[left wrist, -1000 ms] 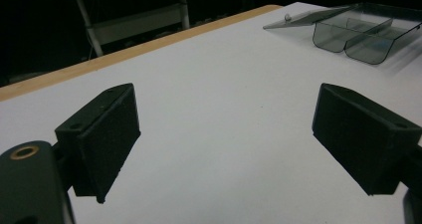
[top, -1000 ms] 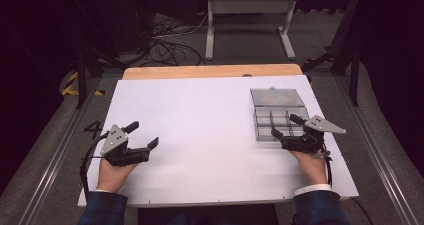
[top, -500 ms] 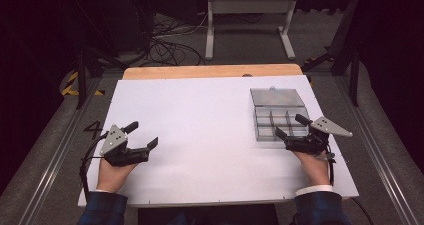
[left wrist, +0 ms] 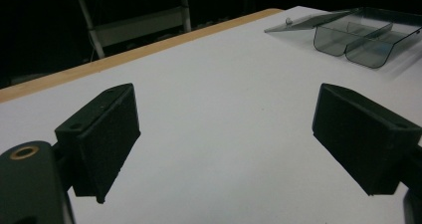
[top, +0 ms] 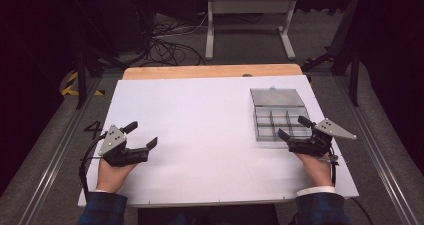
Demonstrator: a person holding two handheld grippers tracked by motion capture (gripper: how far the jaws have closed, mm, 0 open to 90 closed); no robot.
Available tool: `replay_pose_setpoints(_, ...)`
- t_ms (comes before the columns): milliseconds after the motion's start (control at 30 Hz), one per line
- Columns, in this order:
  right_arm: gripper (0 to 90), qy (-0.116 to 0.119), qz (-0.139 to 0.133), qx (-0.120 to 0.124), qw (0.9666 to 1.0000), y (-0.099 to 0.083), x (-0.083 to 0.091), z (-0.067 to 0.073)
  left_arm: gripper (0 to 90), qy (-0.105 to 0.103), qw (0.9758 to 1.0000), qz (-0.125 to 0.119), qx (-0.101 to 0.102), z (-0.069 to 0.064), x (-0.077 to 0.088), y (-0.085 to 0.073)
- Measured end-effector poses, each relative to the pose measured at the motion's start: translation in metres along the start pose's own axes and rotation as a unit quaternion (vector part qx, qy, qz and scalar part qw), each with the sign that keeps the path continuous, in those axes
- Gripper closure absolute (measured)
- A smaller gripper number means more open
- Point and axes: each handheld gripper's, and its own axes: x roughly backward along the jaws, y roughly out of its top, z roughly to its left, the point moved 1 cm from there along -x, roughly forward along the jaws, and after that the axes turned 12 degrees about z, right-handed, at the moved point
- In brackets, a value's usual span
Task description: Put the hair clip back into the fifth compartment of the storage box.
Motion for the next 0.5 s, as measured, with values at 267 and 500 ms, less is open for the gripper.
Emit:
replay_pose_setpoints(267,0.0,-0.007,-0.013,-0.008,0.9999,-0.003,0.010,-0.003,11.8,0.001,1.0000,-0.002,0.002,-0.001,0.001,0.000)
replay_pose_setpoints(500,0.0,-0.016,-0.027,-0.019,0.9993,-0.005,0.021,-0.007,11.8,0.001,1.0000,-0.003,0.001,0.000,0.002,0.000)
